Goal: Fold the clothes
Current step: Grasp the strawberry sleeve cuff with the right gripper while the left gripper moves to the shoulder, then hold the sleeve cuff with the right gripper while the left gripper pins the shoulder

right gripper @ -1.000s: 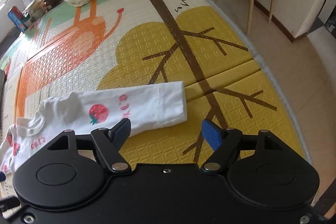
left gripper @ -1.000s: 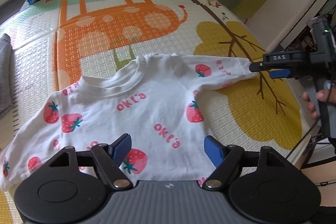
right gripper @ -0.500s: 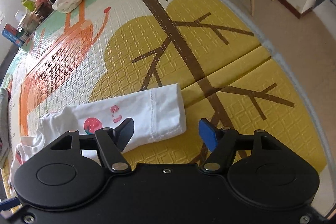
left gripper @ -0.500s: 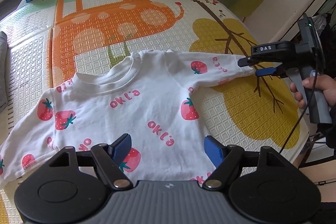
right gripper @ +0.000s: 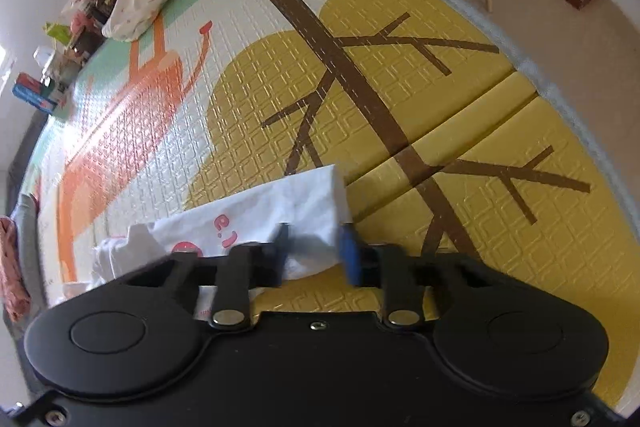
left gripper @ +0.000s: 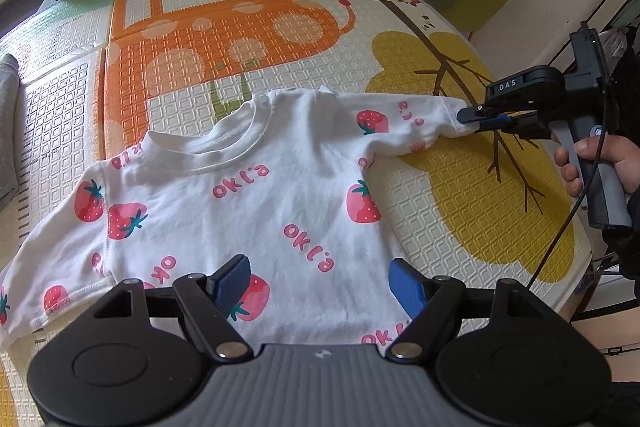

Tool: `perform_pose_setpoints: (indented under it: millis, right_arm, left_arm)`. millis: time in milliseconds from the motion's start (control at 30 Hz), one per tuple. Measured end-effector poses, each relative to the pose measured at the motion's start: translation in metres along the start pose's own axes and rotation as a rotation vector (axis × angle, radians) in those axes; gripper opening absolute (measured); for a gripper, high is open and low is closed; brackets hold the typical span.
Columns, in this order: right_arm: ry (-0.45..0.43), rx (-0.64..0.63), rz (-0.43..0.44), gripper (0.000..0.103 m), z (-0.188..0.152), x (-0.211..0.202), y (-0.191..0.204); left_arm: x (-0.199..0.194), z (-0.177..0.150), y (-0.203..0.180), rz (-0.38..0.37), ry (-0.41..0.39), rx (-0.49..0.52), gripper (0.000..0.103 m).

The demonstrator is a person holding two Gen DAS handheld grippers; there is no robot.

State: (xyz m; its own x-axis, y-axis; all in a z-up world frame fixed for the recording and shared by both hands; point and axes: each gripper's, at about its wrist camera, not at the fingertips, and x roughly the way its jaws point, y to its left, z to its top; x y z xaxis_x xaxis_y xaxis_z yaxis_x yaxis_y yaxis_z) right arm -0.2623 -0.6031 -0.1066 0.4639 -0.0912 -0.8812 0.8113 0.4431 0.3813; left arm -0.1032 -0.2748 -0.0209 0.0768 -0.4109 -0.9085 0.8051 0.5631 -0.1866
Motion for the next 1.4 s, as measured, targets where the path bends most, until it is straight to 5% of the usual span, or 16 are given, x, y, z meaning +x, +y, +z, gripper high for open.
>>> perform_pose_setpoints:
  millis: [233,533,633,700,967,1400]
  right_arm:
    - [-0.047,-0.016,0.017,0.010,-0.002,-0.015,0.012]
    - [-0.102,-0.079,0.054,0.007,-0.002,-0.042,0.036]
    - [-0.108,-0.083,0.066,0.007,-0.003,-0.048,0.041]
    - [-0.110,-0.091,0.068,0.007,-0.003,-0.051,0.042]
    - [-0.118,-0.114,0.079,0.007,-0.006,-0.058,0.048]
    - [-0.135,-0.152,0.154,0.007,-0.010,-0.070,0.071]
  left_arm:
    - [0.003,-0.002,0.001,-0.010,-0.007,-0.002,0.078]
    - [0.023,0.000,-0.004,-0.185,-0.226,0.088,0.076]
    - [0.039,0.007,-0.008,-0.152,-0.242,0.095,0.050]
    - [0.052,0.013,-0.006,-0.156,-0.215,0.074,0.019]
    - [0.078,0.025,-0.003,-0.136,-0.227,0.050,0.005]
    - [0.116,0.039,-0.003,-0.170,-0.133,-0.003,0.004]
